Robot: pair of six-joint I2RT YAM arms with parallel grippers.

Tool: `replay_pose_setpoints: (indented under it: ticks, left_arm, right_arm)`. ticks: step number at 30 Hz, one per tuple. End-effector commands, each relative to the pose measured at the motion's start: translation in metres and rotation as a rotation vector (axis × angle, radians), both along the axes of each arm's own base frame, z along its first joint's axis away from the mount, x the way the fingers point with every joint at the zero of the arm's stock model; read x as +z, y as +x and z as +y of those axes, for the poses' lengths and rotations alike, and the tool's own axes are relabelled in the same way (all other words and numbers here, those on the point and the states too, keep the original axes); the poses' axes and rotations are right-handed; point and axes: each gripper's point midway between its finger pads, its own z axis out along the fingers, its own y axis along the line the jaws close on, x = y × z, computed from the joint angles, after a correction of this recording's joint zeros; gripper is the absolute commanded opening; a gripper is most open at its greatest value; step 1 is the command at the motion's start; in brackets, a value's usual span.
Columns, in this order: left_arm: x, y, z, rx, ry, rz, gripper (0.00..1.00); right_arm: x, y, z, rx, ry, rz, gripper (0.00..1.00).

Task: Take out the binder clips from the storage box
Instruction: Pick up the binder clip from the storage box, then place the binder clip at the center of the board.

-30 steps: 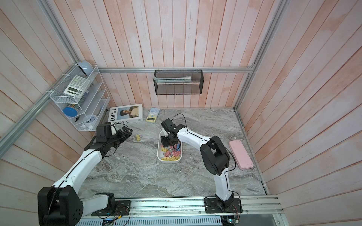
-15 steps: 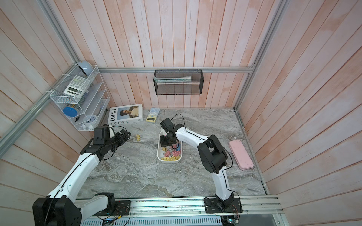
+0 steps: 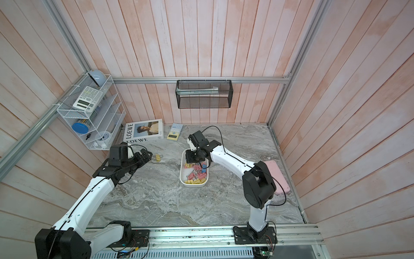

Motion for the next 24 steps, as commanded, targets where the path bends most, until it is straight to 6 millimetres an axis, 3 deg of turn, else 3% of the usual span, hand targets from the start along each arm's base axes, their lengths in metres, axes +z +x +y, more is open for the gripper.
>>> replay_pose_setpoints:
  ticks: [1,4,7,14,19,24]
  left_arm:
    - [0.021,0.005,-0.007,-0.016,0.025,-0.05,1.0]
    - [0.024,0.006,-0.021,-0.052,0.031,-0.059,1.0]
    - [0.023,0.006,-0.04,-0.098,0.033,-0.056,1.0]
    - [0.011,-0.001,-0.088,-0.209,0.068,-0.038,0.98]
    - [-0.002,-0.007,-0.117,-0.272,0.086,-0.005,0.98]
    - [-0.016,-0.013,-0.142,-0.339,0.123,0.033,0.98]
  right_arm:
    - [0.029,0.008,-0.016,-0.054,0.071,-0.058,0.0]
    - [0.041,0.017,-0.047,-0.139,0.08,-0.108,0.0]
    - [0.041,0.029,-0.085,-0.252,0.094,-0.15,0.0]
    - [0.0,0.046,-0.166,-0.47,0.071,-0.163,0.0]
    - [-0.031,0.057,-0.2,-0.577,0.061,-0.138,0.0]
    - [-0.055,0.068,-0.213,-0.619,0.033,-0.076,0.0]
